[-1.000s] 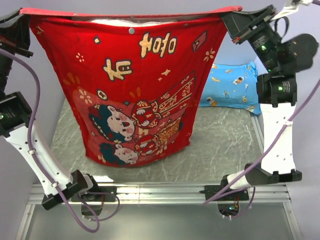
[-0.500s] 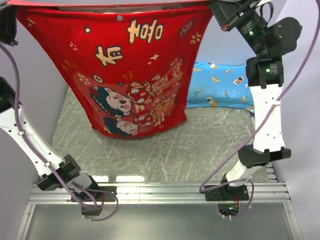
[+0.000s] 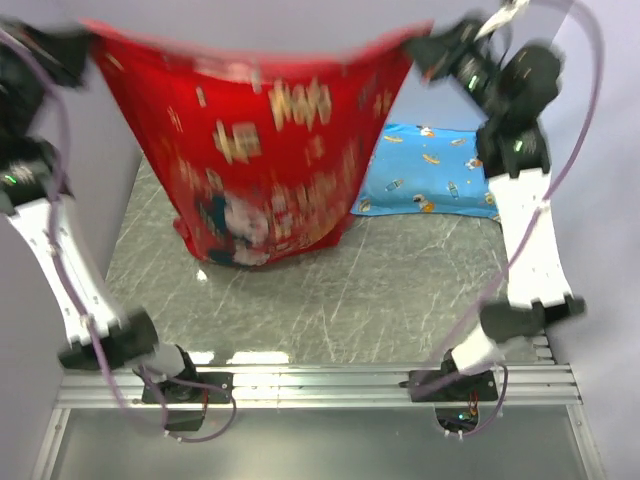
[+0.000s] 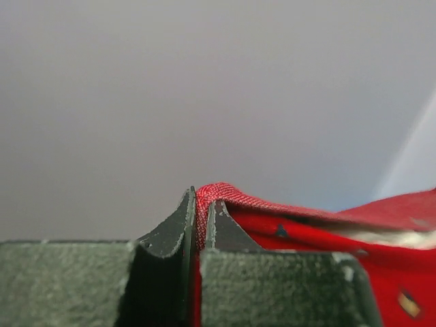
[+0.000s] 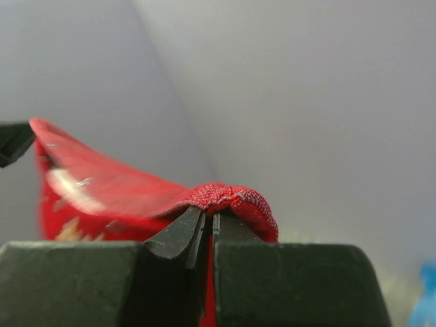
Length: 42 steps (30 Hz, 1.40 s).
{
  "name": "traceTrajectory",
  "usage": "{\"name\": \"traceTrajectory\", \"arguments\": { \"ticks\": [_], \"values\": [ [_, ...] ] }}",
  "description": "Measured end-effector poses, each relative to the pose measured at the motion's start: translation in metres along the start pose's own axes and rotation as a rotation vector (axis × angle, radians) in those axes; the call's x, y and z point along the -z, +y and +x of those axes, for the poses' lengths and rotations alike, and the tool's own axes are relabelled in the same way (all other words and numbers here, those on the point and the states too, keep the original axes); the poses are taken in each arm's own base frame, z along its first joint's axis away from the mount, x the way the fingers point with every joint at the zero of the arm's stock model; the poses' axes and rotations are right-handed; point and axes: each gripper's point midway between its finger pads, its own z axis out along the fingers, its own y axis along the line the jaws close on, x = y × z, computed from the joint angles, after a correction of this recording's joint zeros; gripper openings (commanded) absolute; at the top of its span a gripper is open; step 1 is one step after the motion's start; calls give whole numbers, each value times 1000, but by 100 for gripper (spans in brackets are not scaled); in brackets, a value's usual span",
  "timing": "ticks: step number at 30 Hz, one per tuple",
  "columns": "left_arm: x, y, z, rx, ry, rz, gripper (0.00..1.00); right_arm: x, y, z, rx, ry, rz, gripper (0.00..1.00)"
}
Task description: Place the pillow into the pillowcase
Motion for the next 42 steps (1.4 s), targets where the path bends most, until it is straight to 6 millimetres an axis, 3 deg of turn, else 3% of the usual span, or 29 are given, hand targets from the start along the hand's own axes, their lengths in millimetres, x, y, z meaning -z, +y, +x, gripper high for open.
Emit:
{"name": "traceTrajectory", "arguments": {
  "ticks": [2,3,4,6,8,10,13,15,18,22,25,28,32,35,39,42],
  "values": [
    [-8,27,-46,-20,-81,-38,0,-18,4,-60,55,-114,-24,0],
    [-4,34,-67,-37,-120,-35,0,-19,19,-86,102,-175,-72,0],
    [3,32,-89,-71,-167,-27,0,-16,32,-99,138,-210,-106,0],
    [23,11,-125,-145,-265,-15,0,2,60,-112,189,-258,-149,0],
    [46,-25,-140,-196,-325,3,0,39,87,-124,243,-306,-156,0],
    [65,-70,-134,-237,-355,56,0,75,100,-128,284,-345,-130,0],
    [73,-115,-114,-256,-337,151,0,107,101,-107,293,-343,-88,0],
    [71,-109,-94,-247,-291,151,0,106,95,-94,279,-315,-83,0],
    [61,-61,-70,-202,-189,51,0,85,73,-87,253,-270,-51,0],
    [45,-16,-83,-182,-163,-21,0,44,57,-96,217,-242,-63,0],
    [47,-29,-110,-238,-227,-27,0,35,62,-111,222,-268,-84,0],
    [60,-62,-145,-340,-338,-27,0,39,74,-127,248,-307,-101,0],
    [79,-89,-174,-440,-463,-58,0,45,82,-140,272,-363,-109,0],
    [81,-85,-171,-465,-469,-71,0,41,77,-137,254,-362,-106,0],
    [74,-55,-149,-441,-405,-108,0,35,71,-125,231,-325,-117,0],
    [74,-47,-137,-435,-370,-124,0,38,73,-113,223,-291,-127,0]
  ]
}}
